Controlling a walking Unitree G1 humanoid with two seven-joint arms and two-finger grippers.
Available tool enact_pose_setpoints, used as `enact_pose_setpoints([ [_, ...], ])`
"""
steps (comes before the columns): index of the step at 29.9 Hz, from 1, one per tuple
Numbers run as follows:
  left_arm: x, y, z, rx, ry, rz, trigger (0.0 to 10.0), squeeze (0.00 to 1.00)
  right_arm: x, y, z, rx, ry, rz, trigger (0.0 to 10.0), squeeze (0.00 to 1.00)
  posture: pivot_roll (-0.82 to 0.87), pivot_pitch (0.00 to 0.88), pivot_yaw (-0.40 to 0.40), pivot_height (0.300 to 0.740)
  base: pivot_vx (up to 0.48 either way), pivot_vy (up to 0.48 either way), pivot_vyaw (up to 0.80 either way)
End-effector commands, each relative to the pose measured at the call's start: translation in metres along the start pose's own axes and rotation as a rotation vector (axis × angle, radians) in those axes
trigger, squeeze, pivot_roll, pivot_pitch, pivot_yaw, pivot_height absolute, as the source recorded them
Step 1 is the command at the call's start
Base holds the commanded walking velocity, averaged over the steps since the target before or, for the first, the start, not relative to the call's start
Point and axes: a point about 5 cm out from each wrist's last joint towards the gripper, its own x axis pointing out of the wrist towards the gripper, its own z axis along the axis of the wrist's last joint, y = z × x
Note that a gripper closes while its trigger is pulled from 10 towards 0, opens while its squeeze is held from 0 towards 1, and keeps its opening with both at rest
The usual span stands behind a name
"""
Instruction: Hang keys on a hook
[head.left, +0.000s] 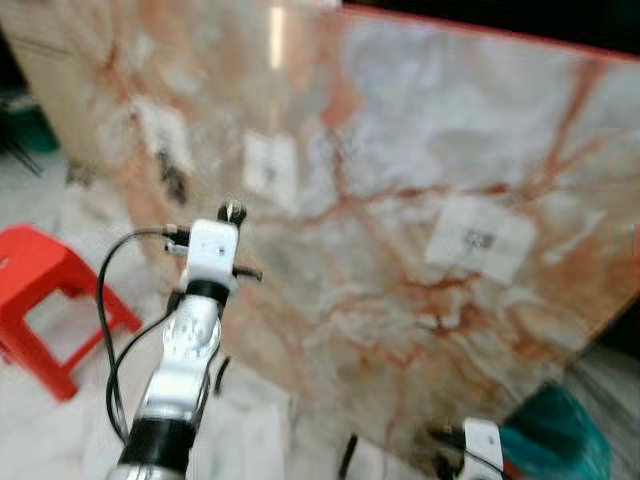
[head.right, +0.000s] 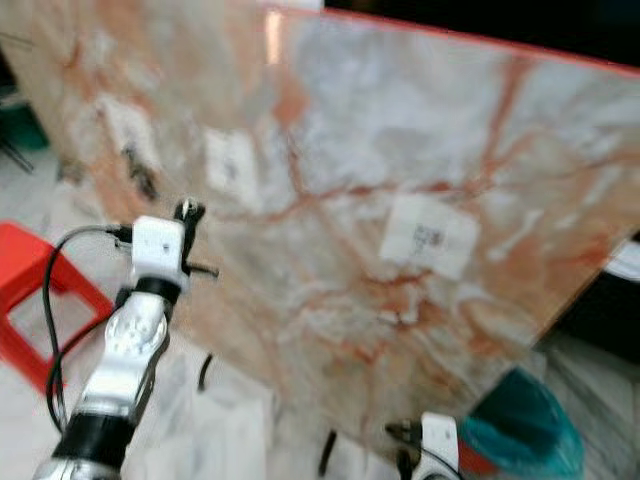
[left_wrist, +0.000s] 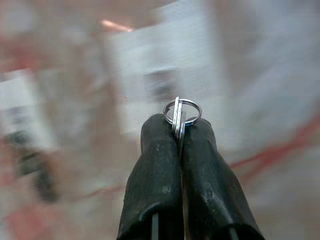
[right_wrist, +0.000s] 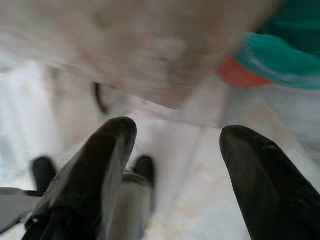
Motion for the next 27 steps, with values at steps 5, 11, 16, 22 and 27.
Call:
enact_pose_setpoints([
  [5, -0.002, 0.010, 0.003, 0.022, -0.019, 0.021, 10.0, 0.00, 0.001, 0.007, 0.008, 0.004, -0.026, 0.018, 10.0, 0.00, 0.00, 0.000, -0.073, 0.740, 0.000, 0.000, 0.00],
  [11, -0.005, 0.004, 0.007, 0.029, -0.031, 0.000, 10.0, 0.00, 0.001, 0.006, 0.008, 0.000, -0.026, 0.018, 10.0, 0.00, 0.00, 0.000, -0.077, 0.740, 0.000, 0.000, 0.00],
  [16, -0.006, 0.004, 0.006, 0.035, -0.025, -0.001, 10.0, 0.00, 0.001, 0.006, 0.009, -0.003, -0.026, 0.019, 10.0, 0.00, 0.00, 0.000, -0.078, 0.740, 0.000, 0.000, 0.00],
  [22, -0.004, 0.009, 0.007, 0.048, -0.023, 0.016, 10.0, 0.00, 0.001, 0.006, 0.009, -0.005, -0.026, 0.018, 10.0, 0.00, 0.00, 0.000, -0.080, 0.740, 0.000, 0.000, 0.00],
  [27, -0.001, 0.020, 0.001, 0.061, 0.031, 0.064, 10.0, 0.00, 0.001, 0.006, 0.009, -0.010, -0.024, 0.020, 10.0, 0.00, 0.00, 0.000, -0.083, 0.740, 0.000, 0.000, 0.00],
])
